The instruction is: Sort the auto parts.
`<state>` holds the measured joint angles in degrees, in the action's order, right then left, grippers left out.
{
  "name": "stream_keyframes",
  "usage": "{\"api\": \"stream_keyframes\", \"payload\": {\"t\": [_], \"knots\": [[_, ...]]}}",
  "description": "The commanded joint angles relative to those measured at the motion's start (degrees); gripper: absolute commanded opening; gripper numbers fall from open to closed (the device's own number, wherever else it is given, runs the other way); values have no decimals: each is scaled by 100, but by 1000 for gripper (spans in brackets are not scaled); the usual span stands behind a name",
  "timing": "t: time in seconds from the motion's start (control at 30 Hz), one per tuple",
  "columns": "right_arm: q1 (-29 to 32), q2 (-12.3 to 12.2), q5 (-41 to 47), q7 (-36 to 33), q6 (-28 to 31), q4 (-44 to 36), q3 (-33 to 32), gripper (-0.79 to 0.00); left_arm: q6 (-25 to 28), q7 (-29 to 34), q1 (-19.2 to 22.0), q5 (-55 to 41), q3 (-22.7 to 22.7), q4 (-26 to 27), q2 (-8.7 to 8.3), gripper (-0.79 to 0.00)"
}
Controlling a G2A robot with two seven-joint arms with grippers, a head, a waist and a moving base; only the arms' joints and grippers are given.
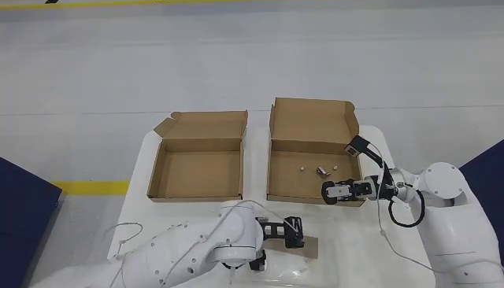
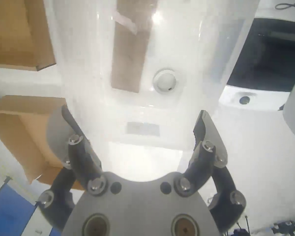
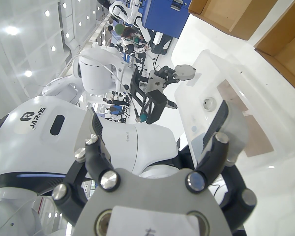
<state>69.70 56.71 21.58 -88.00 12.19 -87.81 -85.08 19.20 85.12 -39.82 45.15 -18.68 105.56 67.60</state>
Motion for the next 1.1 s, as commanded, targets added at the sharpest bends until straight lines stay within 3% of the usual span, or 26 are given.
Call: {"api": "stream_keyframes", "payload": {"t": [0.0, 0.07, 0.27, 0.6, 0.87, 1.07], "knots": [[0, 0, 2, 0, 1, 0, 0, 0, -80, 77, 186, -295, 197, -193, 99, 0], [0, 0, 2, 0, 1, 0, 0, 0, -139, 136, 309, -387, 343, -303, 177, 0], [0, 0, 2, 0, 1, 0, 0, 0, -139, 136, 309, -387, 343, -303, 177, 0], [0, 0, 2, 0, 1, 0, 0, 0, -27, -555, 58, 167, 429, -713, 234, 0], [0, 0, 2, 0, 1, 0, 0, 0, 14, -464, -38, 177, 556, -1054, 374, 0], [0, 0, 2, 0, 1, 0, 0, 0, 14, -464, -38, 177, 556, -1054, 374, 0]]}}
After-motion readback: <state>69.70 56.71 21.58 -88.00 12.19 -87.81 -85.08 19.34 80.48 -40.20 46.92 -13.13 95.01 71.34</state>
